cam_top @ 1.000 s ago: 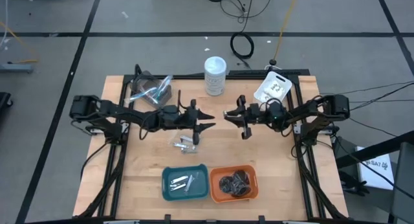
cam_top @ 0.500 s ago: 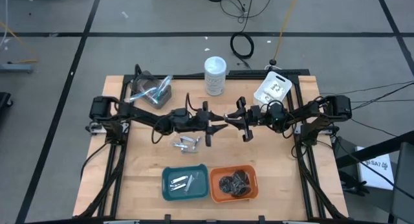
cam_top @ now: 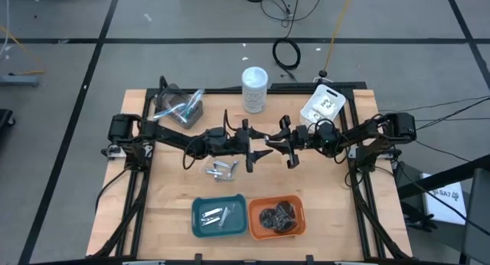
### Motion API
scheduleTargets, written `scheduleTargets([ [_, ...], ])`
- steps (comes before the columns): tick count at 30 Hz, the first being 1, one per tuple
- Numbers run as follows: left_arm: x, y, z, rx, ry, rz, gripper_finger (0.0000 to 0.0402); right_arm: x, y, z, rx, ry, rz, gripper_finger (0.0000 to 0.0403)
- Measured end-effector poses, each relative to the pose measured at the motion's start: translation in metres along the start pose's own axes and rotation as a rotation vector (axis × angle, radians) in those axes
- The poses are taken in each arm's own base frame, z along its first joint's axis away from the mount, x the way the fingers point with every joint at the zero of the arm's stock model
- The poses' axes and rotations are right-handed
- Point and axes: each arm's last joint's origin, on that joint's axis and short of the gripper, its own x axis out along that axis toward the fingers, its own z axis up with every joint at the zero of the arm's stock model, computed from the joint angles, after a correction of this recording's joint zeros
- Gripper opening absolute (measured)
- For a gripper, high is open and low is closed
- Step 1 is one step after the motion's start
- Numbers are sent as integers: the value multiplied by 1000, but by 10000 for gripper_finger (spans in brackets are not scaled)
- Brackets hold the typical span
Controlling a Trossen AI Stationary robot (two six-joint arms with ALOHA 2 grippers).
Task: Pick & Place Travel size toiletries
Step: Put the silver nail cutter into the green bin
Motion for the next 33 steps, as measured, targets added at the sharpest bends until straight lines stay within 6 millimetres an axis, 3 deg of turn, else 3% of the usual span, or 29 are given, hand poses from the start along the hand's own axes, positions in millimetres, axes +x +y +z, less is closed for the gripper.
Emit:
scheduleTargets([
  [6,0,0,-1,19,7,1,239,0,0,0,-1,-2,0,42],
  [19,0,2,-1,40,12,-9,28,0,0,0,-2,0,2,42],
  [23,0,3,-1,40,10,-13,22,0,0,0,1,7,20,47],
  [29,-3,0,3,107,41,-1,23,-1,-3,-4,68,50,22,121],
  [33,-11,-3,18,127,85,-6,23,-5,-6,0,102,60,28,185],
])
